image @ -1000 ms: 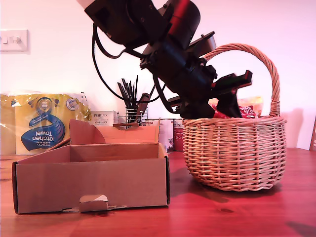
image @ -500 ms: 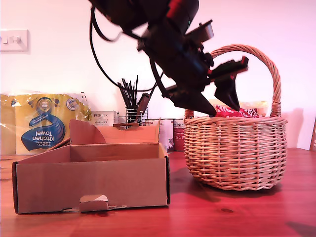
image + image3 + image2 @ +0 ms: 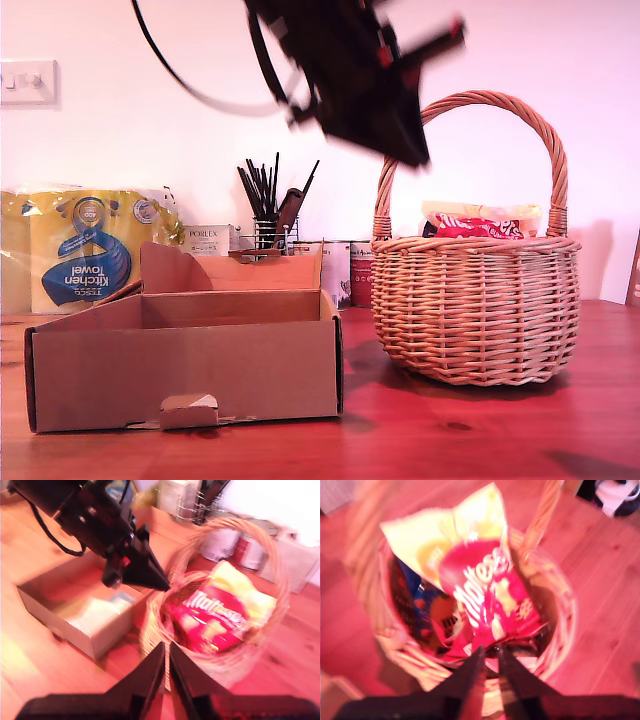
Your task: Move the bags of Easter eggs from the cardboard box on the left into the woven basket on the right side.
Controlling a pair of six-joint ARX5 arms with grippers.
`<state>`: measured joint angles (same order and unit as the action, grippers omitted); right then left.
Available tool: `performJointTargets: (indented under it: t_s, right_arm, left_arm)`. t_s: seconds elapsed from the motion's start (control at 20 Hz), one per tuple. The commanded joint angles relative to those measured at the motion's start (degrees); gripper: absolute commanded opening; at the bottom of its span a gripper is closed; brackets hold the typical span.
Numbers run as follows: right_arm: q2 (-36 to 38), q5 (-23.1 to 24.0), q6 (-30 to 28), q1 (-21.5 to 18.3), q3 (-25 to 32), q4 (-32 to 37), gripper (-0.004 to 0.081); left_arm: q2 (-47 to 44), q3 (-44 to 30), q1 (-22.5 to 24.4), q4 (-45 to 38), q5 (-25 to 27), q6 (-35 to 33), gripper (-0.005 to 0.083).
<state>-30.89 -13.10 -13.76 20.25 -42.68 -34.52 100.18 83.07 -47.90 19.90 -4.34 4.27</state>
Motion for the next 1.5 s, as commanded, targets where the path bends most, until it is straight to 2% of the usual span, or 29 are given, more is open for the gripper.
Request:
performJointTargets:
  t_s: [0.0, 0.2, 0.45, 0.6, 0.7, 0.8, 1.05, 1.2, 1.45]
  right_arm:
    - [-2.0, -0.2, 3.1, 0.0, 1.0, 3.9, -0.0013]
    - [-4.6, 4.6, 5.4, -0.2, 1.0, 11.6, -0.0013]
    - [-2.8, 10.3, 10.1, -2.2, 1.0, 14.1, -0.0013]
    - [-2.1, 10.6, 12.3, -2.2, 1.0, 14.2, -0.0013]
    - [-2.1, 8.3, 12.0, -1.9, 1.0, 14.8, -0.0013]
    - [-2.1, 6.6, 12.0, -1.5, 1.0, 15.4, -0.0013]
    - [-0.9, 6.0, 12.4, -1.4, 1.0, 14.9, -0.0013]
    - [-1.4, 6.2, 12.4, -1.4, 1.0, 13.6, -0.0013]
    - [-3.3, 6.2, 12.4, -1.4, 1.0, 9.6, -0.0013]
  left_arm:
    - [-3.7, -2.3, 0.0, -0.4, 1.2, -0.4, -0.0019]
    - [-12.3, -11.4, 1.9, -4.1, 4.8, -1.2, -0.0019]
    - [-27.1, -26.4, 8.9, -12.7, 4.9, -1.4, -0.0019]
    - [-36.8, -33.6, 12.2, -15.5, 6.1, -2.5, -0.0019]
    - [-42.8, -37.0, 13.5, -15.1, 6.3, -4.4, -0.0019]
    - [-48.6, -38.5, 13.7, -12.6, 6.9, -4.8, -0.0019]
    - [-59.4, -38.5, 13.6, -7.4, 7.0, -4.7, -0.0019]
    - [-62.0, -38.5, 13.6, -6.1, 7.0, -4.7, -0.0019]
    - [-61.1, -38.5, 13.6, -6.1, 7.0, -4.7, -0.0019]
